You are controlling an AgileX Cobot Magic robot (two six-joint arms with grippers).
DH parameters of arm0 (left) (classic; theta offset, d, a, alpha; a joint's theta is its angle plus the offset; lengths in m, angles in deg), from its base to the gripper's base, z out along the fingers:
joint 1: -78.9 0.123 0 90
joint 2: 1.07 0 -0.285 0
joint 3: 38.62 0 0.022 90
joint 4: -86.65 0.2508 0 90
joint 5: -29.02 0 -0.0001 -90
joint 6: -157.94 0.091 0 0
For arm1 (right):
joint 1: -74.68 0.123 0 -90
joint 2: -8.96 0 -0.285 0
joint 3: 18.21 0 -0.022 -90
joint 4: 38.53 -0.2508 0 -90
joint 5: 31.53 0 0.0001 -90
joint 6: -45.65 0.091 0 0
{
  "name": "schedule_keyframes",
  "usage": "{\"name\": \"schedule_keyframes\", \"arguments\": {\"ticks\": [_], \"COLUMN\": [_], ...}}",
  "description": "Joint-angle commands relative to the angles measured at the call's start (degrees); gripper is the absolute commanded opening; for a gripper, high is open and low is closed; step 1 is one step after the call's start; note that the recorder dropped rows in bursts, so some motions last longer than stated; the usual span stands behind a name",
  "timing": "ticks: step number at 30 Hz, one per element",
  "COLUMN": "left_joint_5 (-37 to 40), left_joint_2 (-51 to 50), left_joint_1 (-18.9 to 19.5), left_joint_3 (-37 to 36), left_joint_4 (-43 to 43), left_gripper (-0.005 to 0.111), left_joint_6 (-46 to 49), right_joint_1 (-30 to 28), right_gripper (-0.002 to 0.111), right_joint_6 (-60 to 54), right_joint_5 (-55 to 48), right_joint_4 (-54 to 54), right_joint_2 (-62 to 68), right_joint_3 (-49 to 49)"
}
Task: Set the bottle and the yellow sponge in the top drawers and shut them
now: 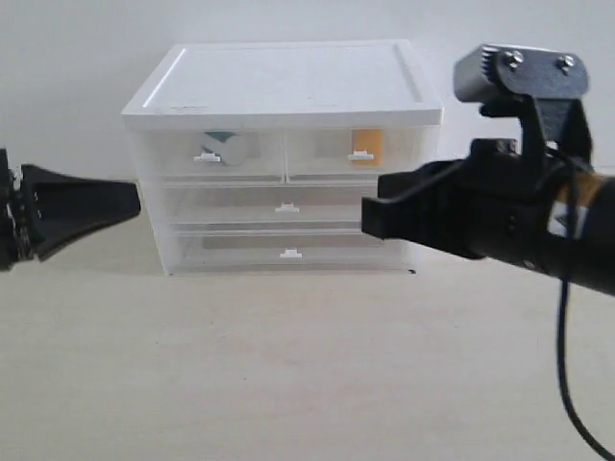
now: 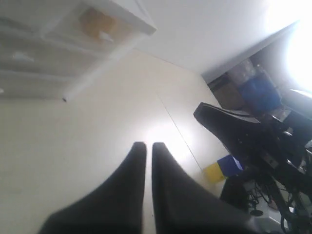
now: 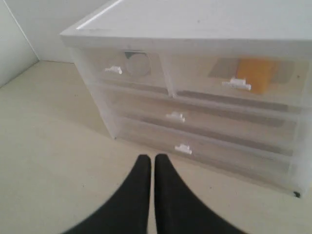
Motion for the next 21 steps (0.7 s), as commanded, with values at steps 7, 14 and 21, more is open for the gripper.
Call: {"name": "schedule_keyframes", "arguments": {"ticks": [7, 14, 21], "left_joint_5": [2.9, 2.81, 2.81], "left_joint_2": [3.89, 3.89, 3.89], "left_joint_1": [-0.22, -0.22, -0.22], "left_joint_3": [-11.81, -11.82, -11.82], "left_joint_4": [-0.41, -0.9, -0.9], "left_gripper": [0.004, 0.004, 0.004], "left_joint_6": [0.98, 0.98, 0.98], "right_joint_1": [-0.32, -0.32, -0.32], "right_gripper": [0.0, 0.0, 0.0], "right_joint_6": [0.96, 0.96, 0.96], "right_joint_5": [-9.13, -7.75, -7.86], "right_joint_4": [0.58, 0.58, 0.58], "right_joint_2": [-10.24, -10.78, -10.78], "right_joint_3": [6.73, 6.73, 6.73]}}
